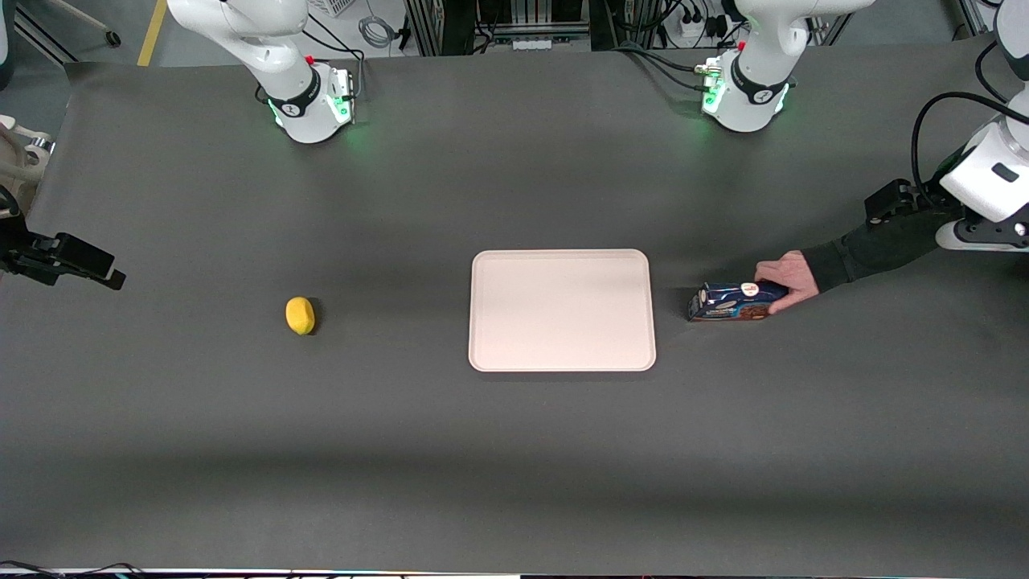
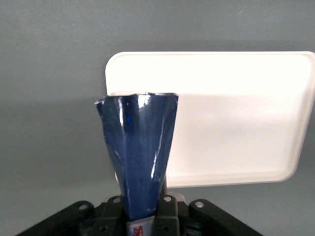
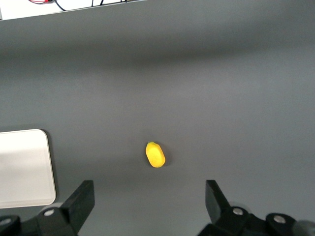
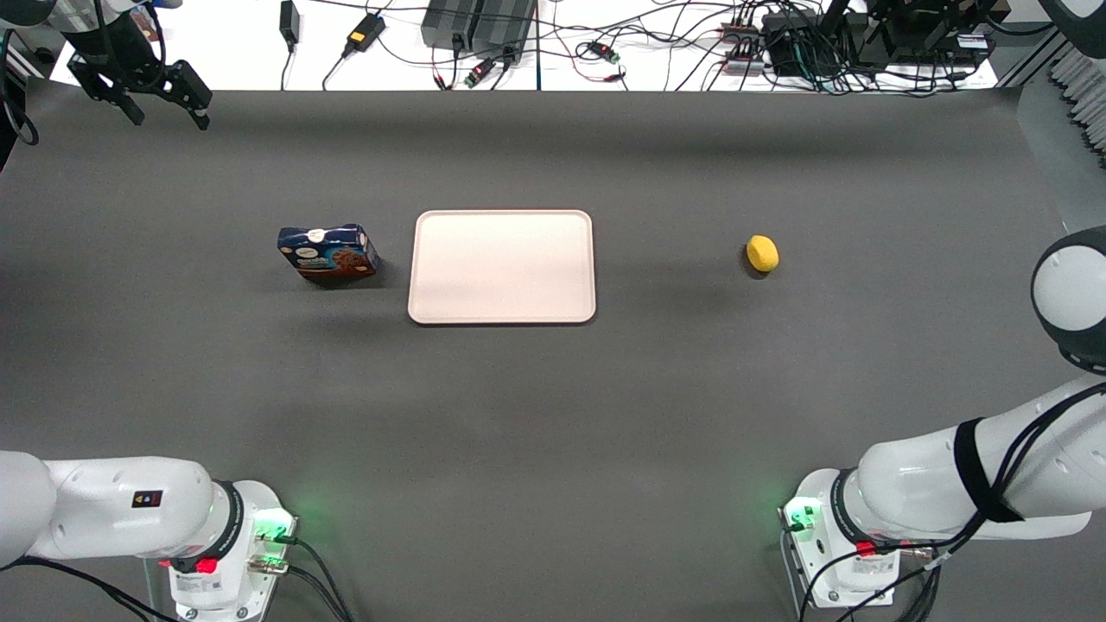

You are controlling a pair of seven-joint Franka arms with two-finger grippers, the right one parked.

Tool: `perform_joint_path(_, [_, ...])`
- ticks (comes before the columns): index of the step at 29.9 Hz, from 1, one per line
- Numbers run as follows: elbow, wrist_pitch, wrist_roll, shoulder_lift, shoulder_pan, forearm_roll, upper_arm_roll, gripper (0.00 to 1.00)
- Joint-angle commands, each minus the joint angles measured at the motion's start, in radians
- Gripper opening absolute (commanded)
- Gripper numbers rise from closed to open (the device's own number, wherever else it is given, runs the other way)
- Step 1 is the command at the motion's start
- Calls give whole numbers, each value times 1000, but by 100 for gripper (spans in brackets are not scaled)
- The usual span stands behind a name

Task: Place cookie box on tray

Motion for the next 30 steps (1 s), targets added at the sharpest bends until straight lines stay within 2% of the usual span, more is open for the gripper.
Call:
perform_joint_path(1, [-17, -15, 16, -32, -6, -5, 6, 100])
perform_joint_path(16, [35, -72, 14, -30, -6, -5, 6, 100])
perform_joint_path(23, [167, -234, 0, -30, -5, -5, 24, 100])
perform_joint_path(30, [377, -460, -42, -18, -5, -14, 44, 100])
